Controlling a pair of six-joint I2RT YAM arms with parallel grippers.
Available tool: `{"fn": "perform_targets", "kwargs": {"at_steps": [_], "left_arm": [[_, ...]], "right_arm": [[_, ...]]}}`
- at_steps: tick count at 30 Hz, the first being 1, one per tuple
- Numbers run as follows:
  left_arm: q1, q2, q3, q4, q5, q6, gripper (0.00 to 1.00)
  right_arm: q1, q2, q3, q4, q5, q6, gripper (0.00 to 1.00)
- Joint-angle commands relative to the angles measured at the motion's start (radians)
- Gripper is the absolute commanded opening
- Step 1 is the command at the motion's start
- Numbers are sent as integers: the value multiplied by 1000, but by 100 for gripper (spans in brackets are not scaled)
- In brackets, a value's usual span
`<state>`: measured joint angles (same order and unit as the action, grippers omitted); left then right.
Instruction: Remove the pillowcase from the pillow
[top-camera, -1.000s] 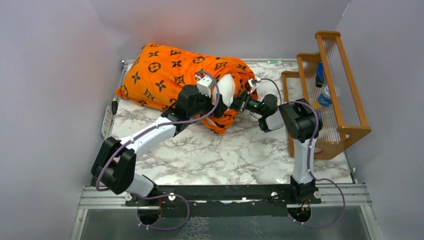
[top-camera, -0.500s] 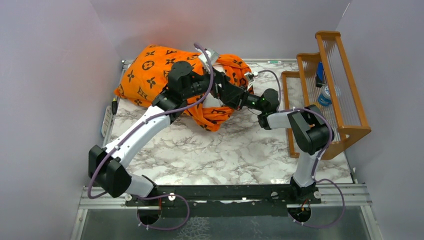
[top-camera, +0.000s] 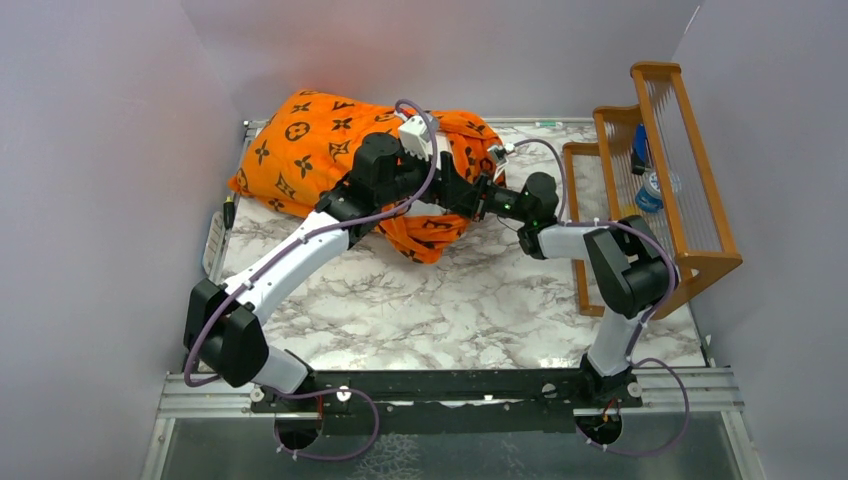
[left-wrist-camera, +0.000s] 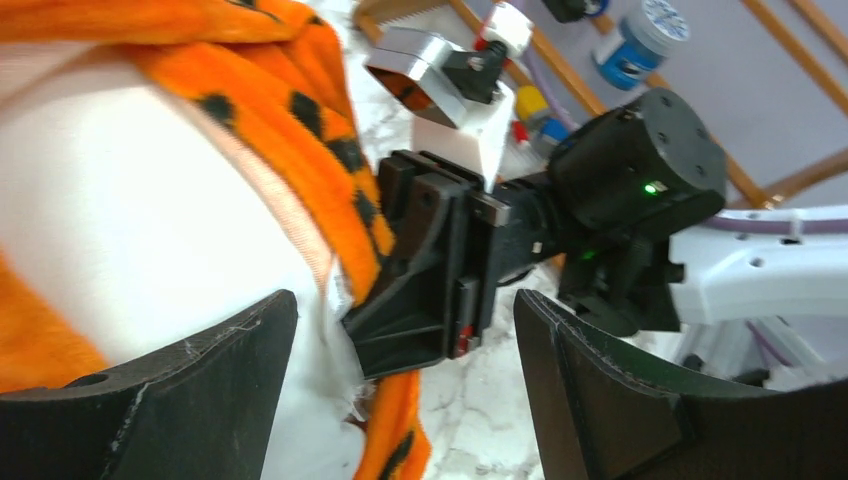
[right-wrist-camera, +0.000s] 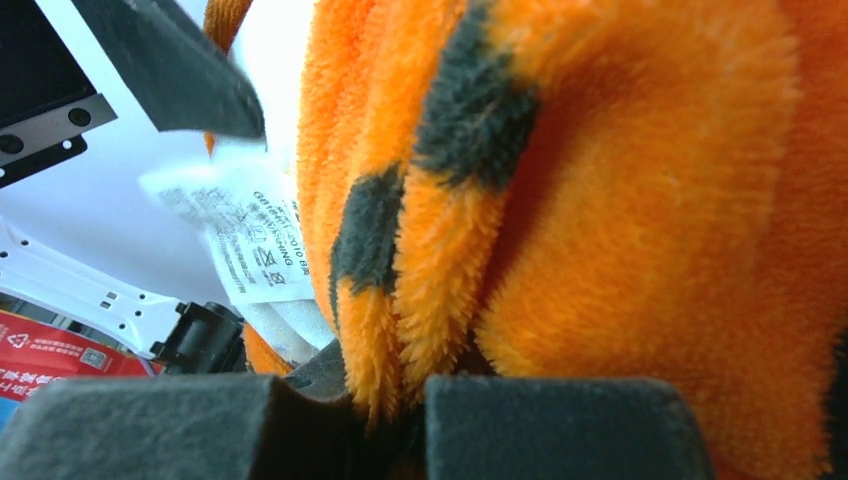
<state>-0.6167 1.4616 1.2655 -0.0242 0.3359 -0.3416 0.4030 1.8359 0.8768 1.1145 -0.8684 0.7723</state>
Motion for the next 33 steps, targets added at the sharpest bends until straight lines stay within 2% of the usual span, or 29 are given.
{"fn": "perform_targets", "kwargs": {"at_steps": [1,6,12,17,24,28,33], "left_arm": [[0,-48,-17,-44,-244,100,83],[0,-27,-30,-79,-325,135,83],[9,-30,-59,-93,-491,178,83],[102,-48,-103,-53,-439,91,81],[112,10,-59,-93,-456,85,80],[110,22,-59,-78,-350,94,80],[107,49,-42,-46,-79,80,82]], "right_arm": [[11,-68,2,75,-4,-28,1],[14,-76,7,68,-9,-31,1],[19,-99,-1,37,-9,-55,1],[25,-118,-6,24,-19,-67,1],[37,-161,-12,-36,-18,-119,1],[38,-192,-14,-69,-16,-141,1],[40,-191,-3,-77,-17,-143,1]]}}
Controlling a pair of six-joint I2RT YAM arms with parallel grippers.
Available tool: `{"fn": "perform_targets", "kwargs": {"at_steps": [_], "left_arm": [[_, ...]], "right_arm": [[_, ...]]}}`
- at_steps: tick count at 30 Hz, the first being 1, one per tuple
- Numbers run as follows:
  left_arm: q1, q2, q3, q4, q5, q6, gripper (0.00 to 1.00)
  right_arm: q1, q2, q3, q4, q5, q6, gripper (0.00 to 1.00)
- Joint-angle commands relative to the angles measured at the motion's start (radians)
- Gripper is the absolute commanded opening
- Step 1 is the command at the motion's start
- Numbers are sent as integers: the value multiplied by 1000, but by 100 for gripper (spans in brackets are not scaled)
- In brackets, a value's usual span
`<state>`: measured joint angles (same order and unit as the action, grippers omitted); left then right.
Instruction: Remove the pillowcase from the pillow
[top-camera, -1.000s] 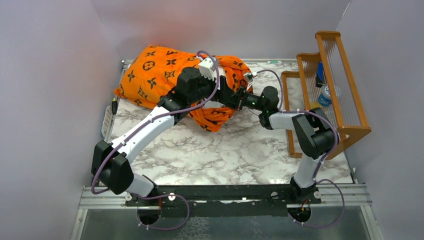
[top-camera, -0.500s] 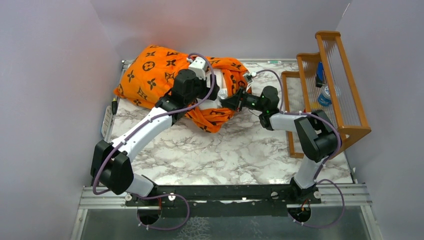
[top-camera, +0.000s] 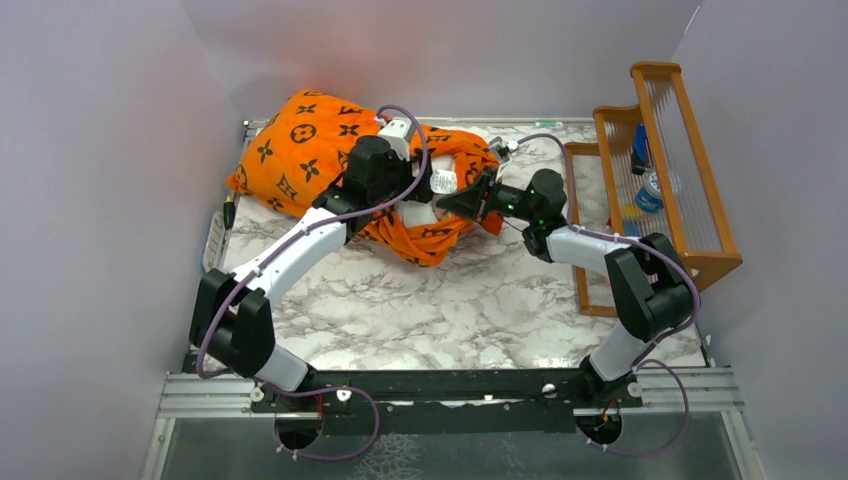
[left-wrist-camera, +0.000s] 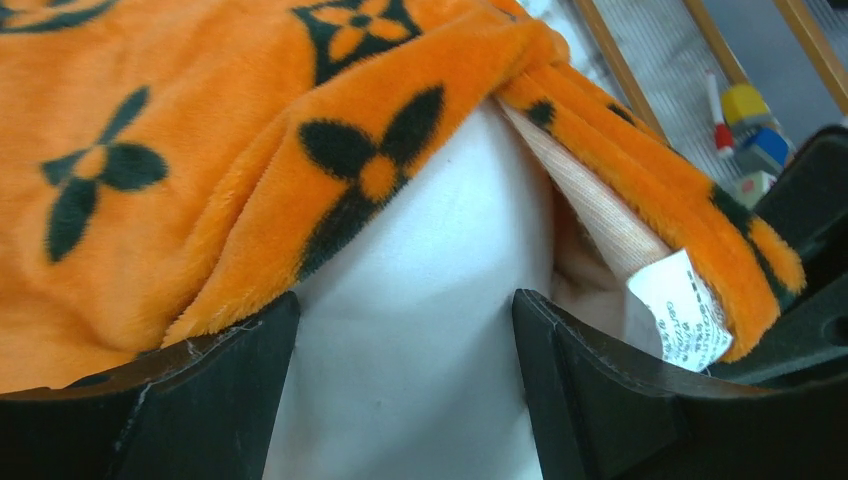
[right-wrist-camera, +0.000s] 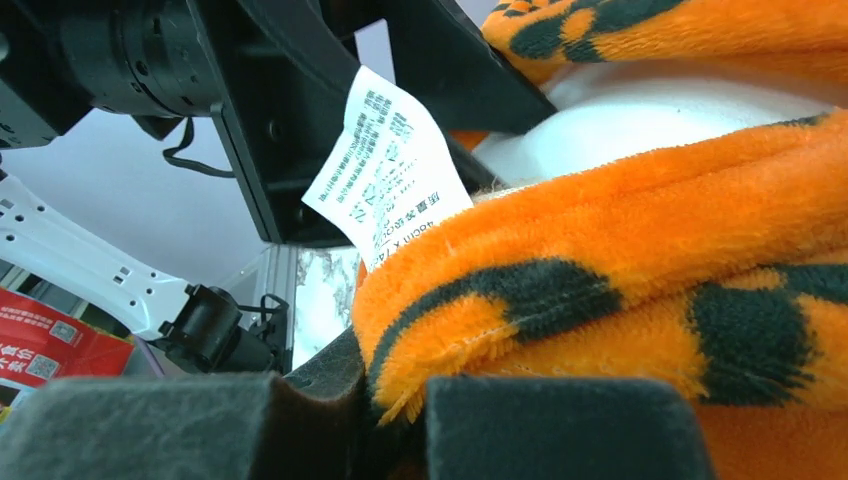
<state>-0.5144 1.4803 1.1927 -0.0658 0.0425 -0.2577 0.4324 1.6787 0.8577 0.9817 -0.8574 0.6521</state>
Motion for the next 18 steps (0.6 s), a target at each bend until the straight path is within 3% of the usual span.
{"fn": "perform_targets", "kwargs": {"at_steps": [1,4,9,18], "left_arm": [[4,37,39,-9,239,-5,82],[-3,54,61,-49,242,15,85],[-39,99,90,-149,121,79,87],[-100,260,60,-192,-74,133,84]], "right_arm": [[10,-33,18,54,-29,-22,1],[9,-39,20,54,-30,-22,1],[11,-65,23,42,-43,-28,1],[10,-193,-32,-47,-47,-78,1]]}}
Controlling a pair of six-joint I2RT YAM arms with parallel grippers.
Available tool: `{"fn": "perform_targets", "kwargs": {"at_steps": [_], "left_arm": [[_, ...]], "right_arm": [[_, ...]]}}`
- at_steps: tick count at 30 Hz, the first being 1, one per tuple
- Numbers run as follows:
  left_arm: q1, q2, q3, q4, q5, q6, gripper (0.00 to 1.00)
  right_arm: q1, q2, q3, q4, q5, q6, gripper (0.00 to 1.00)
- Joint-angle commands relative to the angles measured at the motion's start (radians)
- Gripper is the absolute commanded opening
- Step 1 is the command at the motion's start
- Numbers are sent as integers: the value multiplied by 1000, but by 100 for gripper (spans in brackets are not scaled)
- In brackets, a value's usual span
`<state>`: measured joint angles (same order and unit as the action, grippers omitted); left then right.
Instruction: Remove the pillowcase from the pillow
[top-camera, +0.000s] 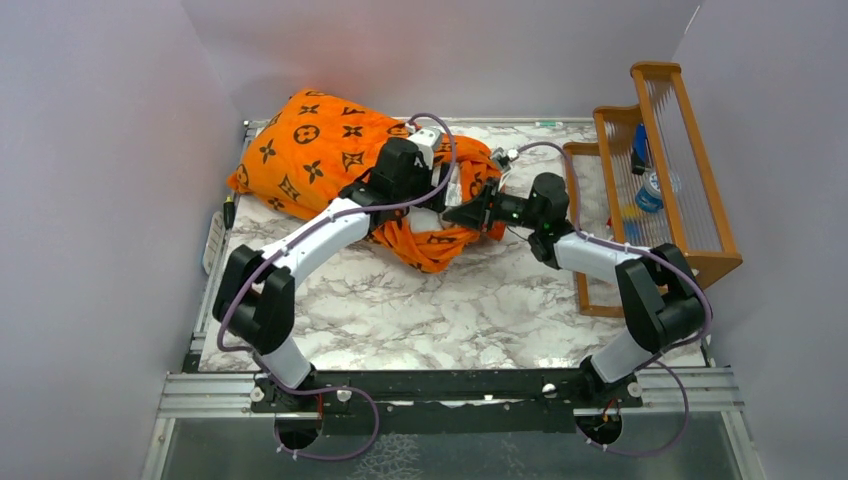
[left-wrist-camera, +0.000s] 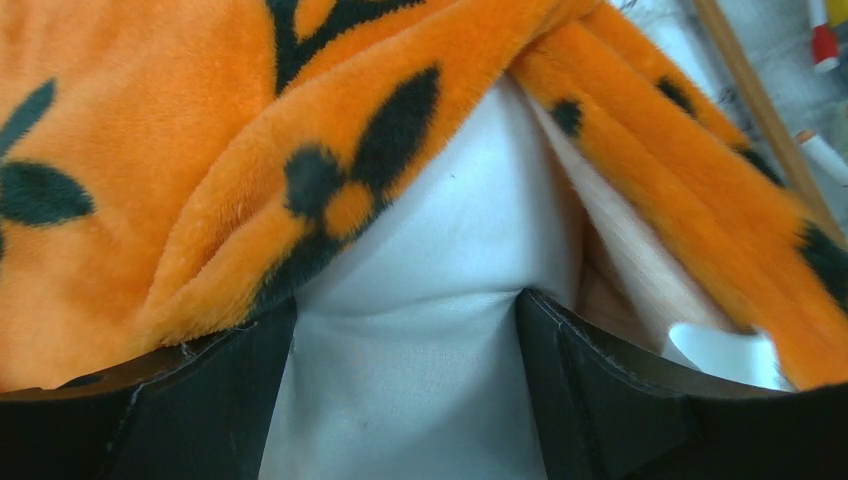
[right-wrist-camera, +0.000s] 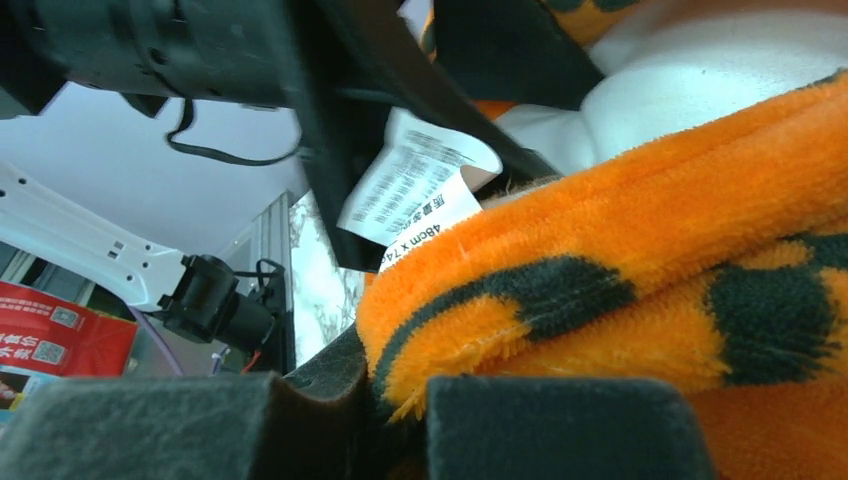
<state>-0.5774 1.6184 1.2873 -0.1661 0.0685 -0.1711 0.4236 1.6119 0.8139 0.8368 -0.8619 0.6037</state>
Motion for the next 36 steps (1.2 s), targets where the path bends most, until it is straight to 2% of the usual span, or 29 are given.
{"fn": "perform_targets", "kwargs": {"at_steps": [1,6,8,10,11,12,13,17,21,25,30,36], "left_arm": [[-38,141,-40,-89,-117,46,81],[-38,230,-48,-83,-171,48,67],[-38,262,-47,-77,-186,52,58],[-38,282,-42,-75,-187,58,42],[-38,289,-38,-75,-187,60,29],[-38,289,-37,-74,-189,59,9],[-37,281,-40,-68,-190,57,0],[-13,218,-31,-52,-133,58,0],[20,119,31,-57,-27,50,0],[40,34,147,-65,142,17,0],[42,20,349,-98,336,-43,0],[73,1,548,-122,335,-77,0]], "right_arm": [[19,-144,7,84,-44,-35,1],[19,-243,-11,4,-41,-69,1],[19,-284,-25,-19,-35,-75,1],[18,-321,-41,-34,-30,-84,1],[19,-334,-47,-44,-26,-91,1],[17,-347,-53,-63,-20,-100,1],[17,-357,-57,-81,-14,-111,1],[17,-379,-103,-115,29,-129,1],[17,-343,-179,-70,132,-72,1],[18,-256,-178,-106,252,-62,1],[38,-181,-106,-181,336,-74,1],[194,-136,-81,-270,528,-159,1]]}}
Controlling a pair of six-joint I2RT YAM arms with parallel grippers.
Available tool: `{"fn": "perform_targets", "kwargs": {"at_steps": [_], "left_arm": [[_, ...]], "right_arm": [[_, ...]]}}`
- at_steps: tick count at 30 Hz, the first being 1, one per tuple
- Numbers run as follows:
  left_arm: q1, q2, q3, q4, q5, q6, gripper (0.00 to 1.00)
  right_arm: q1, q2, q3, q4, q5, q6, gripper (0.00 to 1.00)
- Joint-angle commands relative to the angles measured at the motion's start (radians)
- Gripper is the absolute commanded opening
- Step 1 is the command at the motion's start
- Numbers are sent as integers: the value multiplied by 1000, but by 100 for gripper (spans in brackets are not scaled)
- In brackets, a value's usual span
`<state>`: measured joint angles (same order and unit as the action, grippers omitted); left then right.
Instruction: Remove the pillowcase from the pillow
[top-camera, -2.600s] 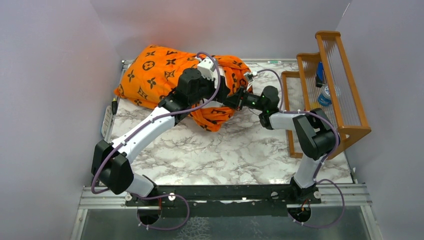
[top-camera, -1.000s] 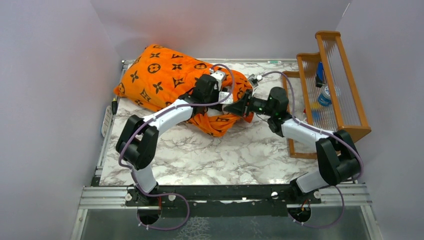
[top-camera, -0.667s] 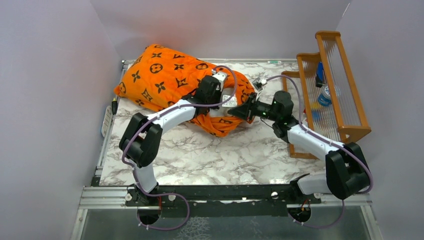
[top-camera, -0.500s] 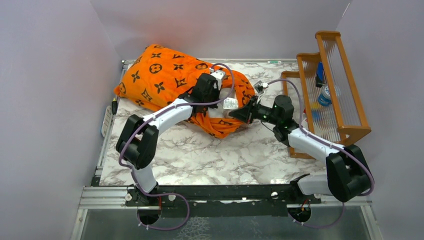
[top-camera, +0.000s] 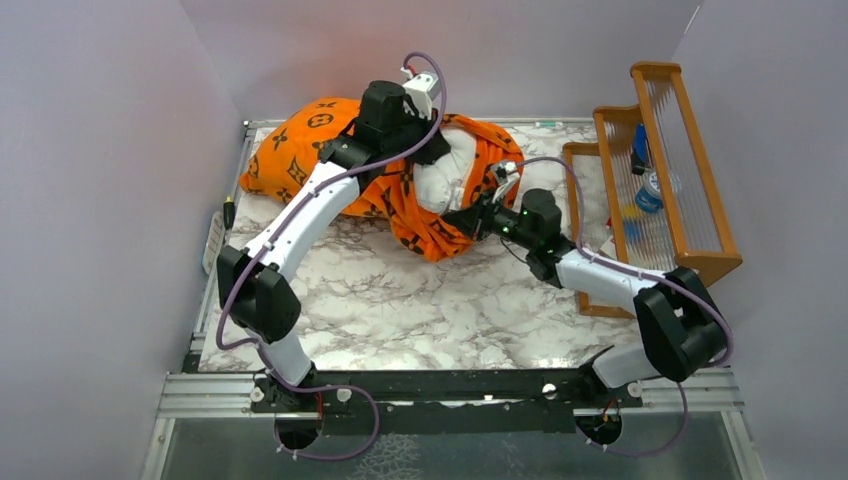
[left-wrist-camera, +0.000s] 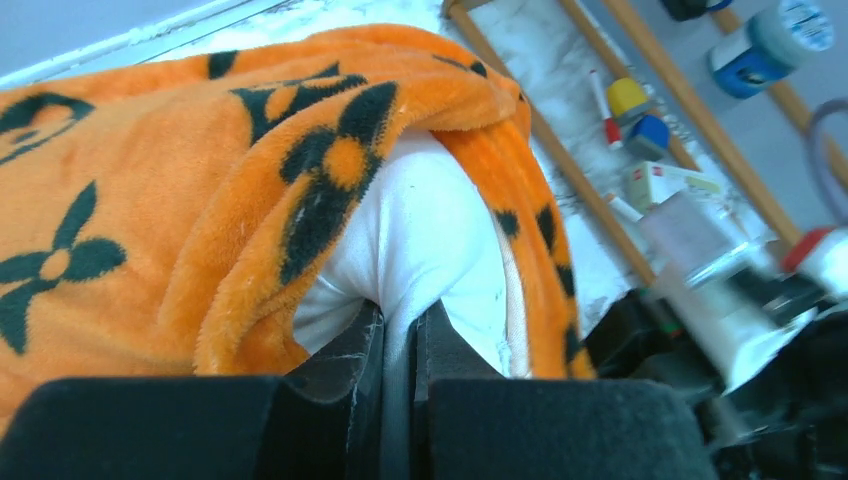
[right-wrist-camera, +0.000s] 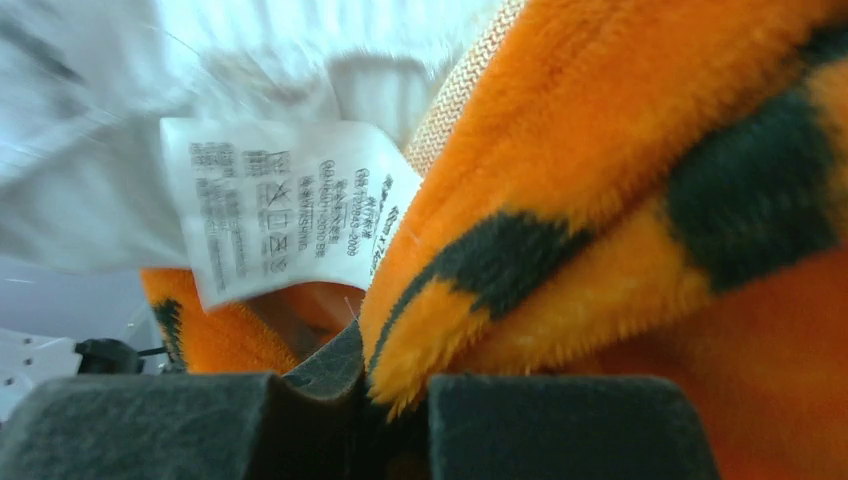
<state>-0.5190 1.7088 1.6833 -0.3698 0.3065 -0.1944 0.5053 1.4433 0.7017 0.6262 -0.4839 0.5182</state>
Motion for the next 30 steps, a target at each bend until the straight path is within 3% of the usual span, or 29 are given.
{"fn": "perform_targets", "kwargs": {"at_steps": [1,6,12,17,21,23,30], "left_arm": [[30,-90,183,81,93,-64,0],[86,-93,298,136,232,-186,0],[159,-152,294,248,484,-375,0],[332,-294,174,286,598,-448,0],[590,-397,-43,632,799,-754,0],[616,-427,-107,734,835,-841,0],[632,-502,-232,780,890,-859,0]], "right_arm": [[151,46,31,-65,188,-87,1],[217,154,32,-31,298,-37,1],[195,265,129,-107,451,-15,1],[29,293,134,-45,291,130,1],[-96,316,153,-17,228,186,1],[-135,330,177,-16,208,193,1],[-174,326,285,-36,144,131,1]]}}
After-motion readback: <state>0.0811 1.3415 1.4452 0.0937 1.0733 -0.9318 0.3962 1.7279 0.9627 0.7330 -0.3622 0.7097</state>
